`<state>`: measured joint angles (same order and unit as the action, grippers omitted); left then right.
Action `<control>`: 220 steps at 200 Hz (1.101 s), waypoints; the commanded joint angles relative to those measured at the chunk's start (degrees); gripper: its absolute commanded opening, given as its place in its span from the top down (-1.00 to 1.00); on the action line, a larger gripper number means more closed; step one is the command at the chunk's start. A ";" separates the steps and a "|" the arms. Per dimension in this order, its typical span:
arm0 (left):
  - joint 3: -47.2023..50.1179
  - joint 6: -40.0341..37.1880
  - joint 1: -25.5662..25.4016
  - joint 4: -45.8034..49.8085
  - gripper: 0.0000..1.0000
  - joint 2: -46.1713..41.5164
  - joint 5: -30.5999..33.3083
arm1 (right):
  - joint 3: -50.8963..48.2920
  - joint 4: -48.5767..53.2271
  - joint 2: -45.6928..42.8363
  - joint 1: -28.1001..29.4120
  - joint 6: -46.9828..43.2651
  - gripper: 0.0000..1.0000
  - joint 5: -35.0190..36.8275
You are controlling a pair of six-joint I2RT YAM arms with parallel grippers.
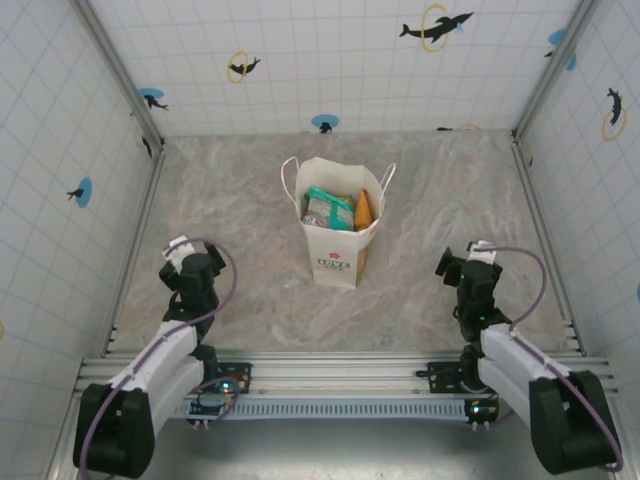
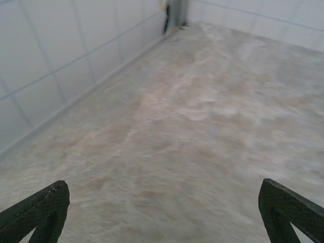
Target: Place the snacks into the paper bag
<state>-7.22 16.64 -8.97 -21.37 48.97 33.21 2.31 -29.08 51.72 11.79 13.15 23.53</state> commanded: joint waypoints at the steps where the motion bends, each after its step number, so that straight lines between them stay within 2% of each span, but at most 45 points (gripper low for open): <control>1: 5.98 -5.23 2.36 -21.44 -0.96 6.18 -1.04 | -2.26 -15.35 4.86 -1.99 -2.07 -0.96 -0.27; 18: 9.71 -9.12 2.38 -31.25 -0.96 11.52 -2.42 | -4.18 -21.19 9.39 -3.44 -2.76 -0.96 -1.03; 38: 15.12 -13.03 2.47 -48.75 -0.95 17.73 -4.57 | -5.85 -27.99 15.13 -5.55 -2.69 -0.96 -3.19; 59: 16.52 -14.60 3.21 -59.84 -0.96 25.31 -10.66 | -6.41 -35.04 21.34 -6.51 -3.08 -0.97 -4.40; 76: 16.54 -16.10 3.22 -67.39 -0.95 33.63 -15.02 | -2.92 -31.07 23.00 -6.52 -5.96 -0.97 -5.96; 93: 17.69 -17.81 3.09 -82.63 -0.96 43.43 -14.98 | -5.32 -42.12 27.01 -6.99 -8.20 -0.97 -5.61; 104: 18.20 -16.46 3.20 -76.86 -0.96 40.43 -15.25 | -5.67 -44.69 30.31 -8.28 -6.87 -0.98 -7.34; 119: 14.56 -15.35 4.62 -68.64 -0.96 38.96 -17.10 | -6.87 -56.18 37.60 -8.46 -7.71 -1.00 -8.42; 123: 12.74 -15.09 4.95 -66.34 -0.96 39.30 -17.80 | -6.45 -54.34 37.55 -8.47 -7.85 -1.00 -8.90; 133: 8.64 -13.34 7.12 -56.62 -0.96 38.96 -21.97 | -3.20 -42.08 33.92 -8.45 -7.36 -1.00 -9.29; 139: 7.11 -11.97 9.62 -51.50 -0.96 37.84 -26.88 | -2.55 -42.94 34.93 -8.58 -7.41 -1.00 -9.11; 151: 8.16 -11.16 11.47 -54.92 -0.96 38.24 -29.29 | -3.95 -47.36 36.08 -8.45 -7.78 -1.00 -9.22; 168: 7.55 -11.40 11.43 -52.47 -0.96 37.69 -29.10 | -2.72 -42.73 34.76 -8.45 -7.45 -1.00 -9.29; 181: 7.65 -11.63 11.35 -53.39 -0.96 37.90 -28.92 | -3.35 -45.34 35.55 -8.45 -7.54 -1.00 -9.18; 220: 7.66 -11.77 10.92 -52.99 -0.96 37.78 -28.29 | -2.85 -43.57 35.06 -8.55 -7.47 -1.00 -9.45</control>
<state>-0.25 4.10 1.98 -74.91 87.46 6.39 0.23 -71.33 87.13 3.62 6.37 14.39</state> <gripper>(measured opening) 0.979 0.999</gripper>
